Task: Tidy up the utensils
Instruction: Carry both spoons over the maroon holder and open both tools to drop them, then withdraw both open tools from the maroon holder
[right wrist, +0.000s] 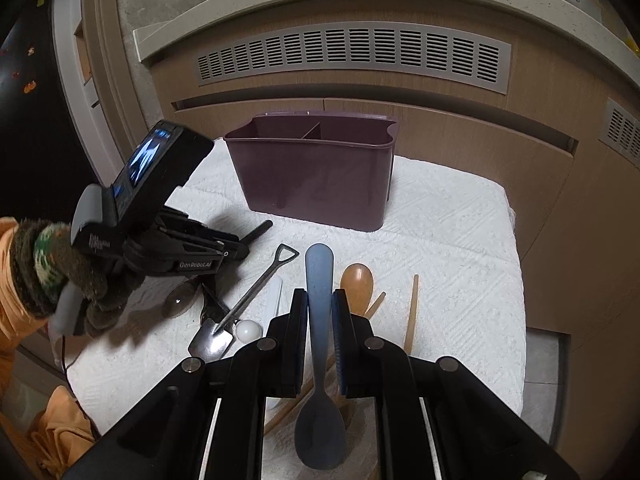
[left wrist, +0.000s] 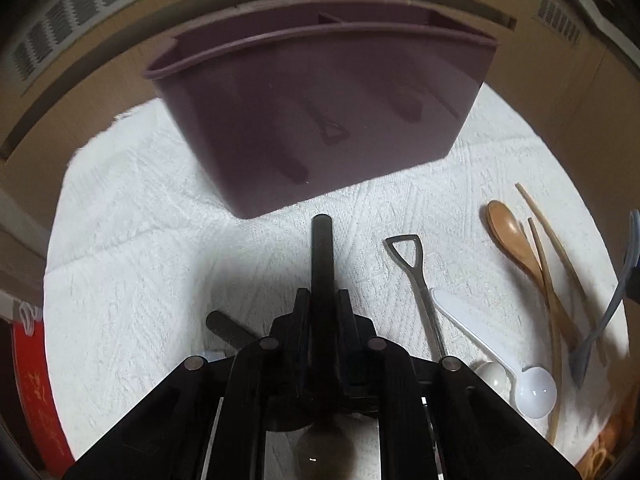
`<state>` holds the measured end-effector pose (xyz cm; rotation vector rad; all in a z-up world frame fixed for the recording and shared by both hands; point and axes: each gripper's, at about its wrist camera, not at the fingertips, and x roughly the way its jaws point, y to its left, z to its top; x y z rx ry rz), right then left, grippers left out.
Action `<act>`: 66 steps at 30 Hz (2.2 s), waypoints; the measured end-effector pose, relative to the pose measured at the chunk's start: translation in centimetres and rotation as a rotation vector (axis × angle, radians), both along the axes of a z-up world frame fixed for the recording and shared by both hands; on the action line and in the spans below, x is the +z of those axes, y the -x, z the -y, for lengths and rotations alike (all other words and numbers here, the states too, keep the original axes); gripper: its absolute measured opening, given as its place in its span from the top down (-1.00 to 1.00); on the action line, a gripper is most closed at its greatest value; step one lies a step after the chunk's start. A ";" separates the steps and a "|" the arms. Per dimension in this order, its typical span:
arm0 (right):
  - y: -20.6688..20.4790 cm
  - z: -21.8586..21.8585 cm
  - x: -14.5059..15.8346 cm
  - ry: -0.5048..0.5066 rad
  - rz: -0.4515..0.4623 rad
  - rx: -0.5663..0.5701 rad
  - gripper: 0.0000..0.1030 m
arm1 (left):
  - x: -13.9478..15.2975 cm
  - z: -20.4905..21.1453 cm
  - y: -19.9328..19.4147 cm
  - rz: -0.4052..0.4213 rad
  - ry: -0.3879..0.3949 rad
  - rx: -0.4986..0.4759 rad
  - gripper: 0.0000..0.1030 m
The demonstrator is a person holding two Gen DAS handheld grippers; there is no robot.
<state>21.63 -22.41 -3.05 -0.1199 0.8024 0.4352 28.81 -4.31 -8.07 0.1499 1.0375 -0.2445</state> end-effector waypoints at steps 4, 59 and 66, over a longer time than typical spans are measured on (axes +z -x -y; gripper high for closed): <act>1.0 0.2 0.8 -0.005 0.015 -0.008 0.77 | 3.1 -1.2 5.0 0.177 0.138 0.065 0.76; -9.7 0.0 1.7 0.093 0.143 -0.078 -0.05 | 8.3 -6.6 -1.2 0.353 0.205 0.204 -0.52; -6.0 0.1 -2.1 0.182 0.059 -0.041 -0.18 | 6.0 -5.3 4.8 0.270 0.154 0.105 -0.60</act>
